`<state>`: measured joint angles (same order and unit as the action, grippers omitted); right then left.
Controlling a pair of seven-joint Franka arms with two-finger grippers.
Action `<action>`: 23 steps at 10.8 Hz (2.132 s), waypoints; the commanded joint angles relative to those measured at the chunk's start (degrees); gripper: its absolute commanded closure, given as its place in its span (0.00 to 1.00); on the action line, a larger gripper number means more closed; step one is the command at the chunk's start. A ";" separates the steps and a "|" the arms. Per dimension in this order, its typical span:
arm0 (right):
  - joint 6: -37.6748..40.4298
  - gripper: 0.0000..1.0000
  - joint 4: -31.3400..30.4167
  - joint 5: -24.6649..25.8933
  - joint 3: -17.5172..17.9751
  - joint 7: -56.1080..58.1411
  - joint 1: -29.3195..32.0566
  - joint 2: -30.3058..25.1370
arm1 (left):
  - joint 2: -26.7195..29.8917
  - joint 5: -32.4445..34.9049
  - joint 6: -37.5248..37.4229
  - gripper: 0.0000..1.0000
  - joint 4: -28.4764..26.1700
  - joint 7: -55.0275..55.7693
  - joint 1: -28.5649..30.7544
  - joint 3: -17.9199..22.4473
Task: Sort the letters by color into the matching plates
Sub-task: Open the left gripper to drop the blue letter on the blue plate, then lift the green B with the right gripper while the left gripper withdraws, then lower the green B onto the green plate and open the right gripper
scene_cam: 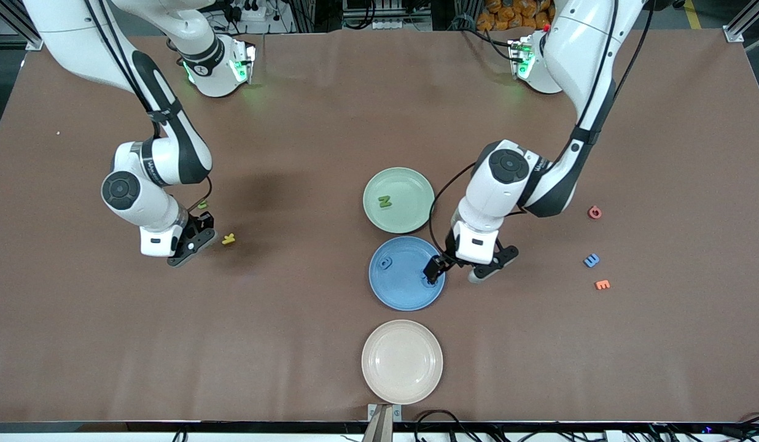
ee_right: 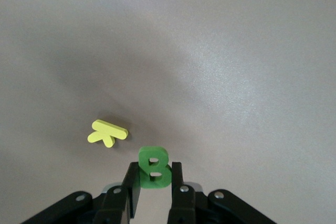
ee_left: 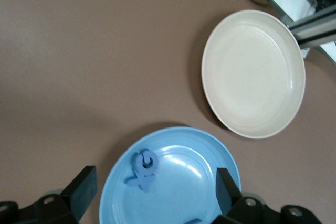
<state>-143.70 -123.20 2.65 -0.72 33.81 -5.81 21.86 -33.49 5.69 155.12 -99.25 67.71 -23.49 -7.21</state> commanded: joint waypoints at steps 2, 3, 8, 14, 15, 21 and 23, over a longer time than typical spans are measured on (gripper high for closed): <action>4.03 1.00 1.46 0.34 0.02 -6.80 -3.67 -1.74 | 2.20 3.53 -6.84 0.00 0.64 -7.02 5.63 0.10; 5.00 1.00 2.08 0.34 0.02 -9.61 -4.99 -1.74 | 2.81 3.53 -8.42 0.00 0.64 -11.85 7.04 0.01; 5.18 1.00 2.70 -0.01 0.72 -28.66 -14.64 -1.12 | 5.89 2.48 -22.29 0.00 0.90 -36.19 16.01 -0.61; 5.53 1.00 7.87 -0.01 4.06 -53.55 -25.11 2.03 | 8.44 0.90 -34.36 0.00 0.82 -58.19 23.75 -0.61; 5.53 1.00 9.10 -0.01 4.24 -56.45 -26.26 2.83 | 8.09 0.90 -35.23 0.00 0.82 -60.39 23.67 -0.61; 5.62 1.00 15.97 -0.28 4.86 -74.83 -33.20 6.52 | 5.02 1.69 -35.33 0.00 0.55 -84.97 27.26 -0.35; 5.53 1.00 16.67 -0.28 4.86 -78.79 -35.40 7.75 | 5.10 1.60 -35.24 0.00 0.73 -86.52 27.36 -0.43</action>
<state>-138.80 -108.84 2.46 4.25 -40.30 -39.12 27.40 -28.47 7.60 120.22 -99.10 -14.91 3.20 -7.21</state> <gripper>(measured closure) 0.727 0.000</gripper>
